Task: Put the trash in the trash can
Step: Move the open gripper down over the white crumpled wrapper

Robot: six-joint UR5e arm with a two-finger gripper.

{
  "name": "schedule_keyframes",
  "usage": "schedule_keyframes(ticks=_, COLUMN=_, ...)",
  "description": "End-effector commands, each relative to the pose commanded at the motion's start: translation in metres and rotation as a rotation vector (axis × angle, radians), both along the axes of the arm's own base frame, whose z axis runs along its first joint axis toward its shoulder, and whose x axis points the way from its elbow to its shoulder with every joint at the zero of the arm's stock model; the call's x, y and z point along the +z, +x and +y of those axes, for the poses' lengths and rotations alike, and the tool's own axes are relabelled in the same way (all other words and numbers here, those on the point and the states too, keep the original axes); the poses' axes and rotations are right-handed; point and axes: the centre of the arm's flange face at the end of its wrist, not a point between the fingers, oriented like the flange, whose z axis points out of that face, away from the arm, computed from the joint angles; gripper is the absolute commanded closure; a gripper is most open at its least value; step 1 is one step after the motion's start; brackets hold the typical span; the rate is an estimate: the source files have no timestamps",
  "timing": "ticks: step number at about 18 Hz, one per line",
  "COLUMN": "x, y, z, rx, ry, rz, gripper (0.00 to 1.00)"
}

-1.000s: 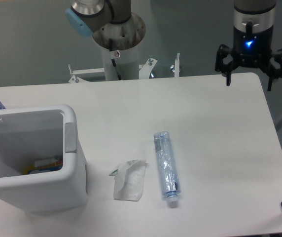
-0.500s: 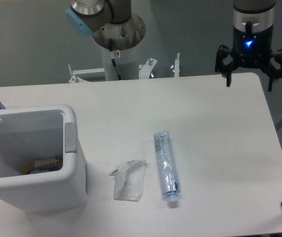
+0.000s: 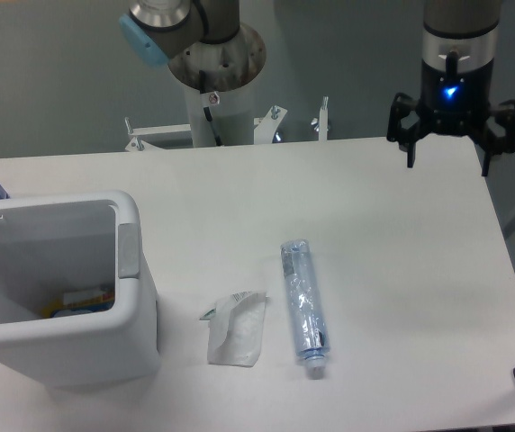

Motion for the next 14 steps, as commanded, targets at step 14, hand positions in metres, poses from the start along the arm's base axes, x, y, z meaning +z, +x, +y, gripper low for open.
schedule_keyframes(ticks=14, x=-0.1, y=0.034, z=0.06, rx=0.076, ry=0.11, rz=-0.298, gripper=0.0)
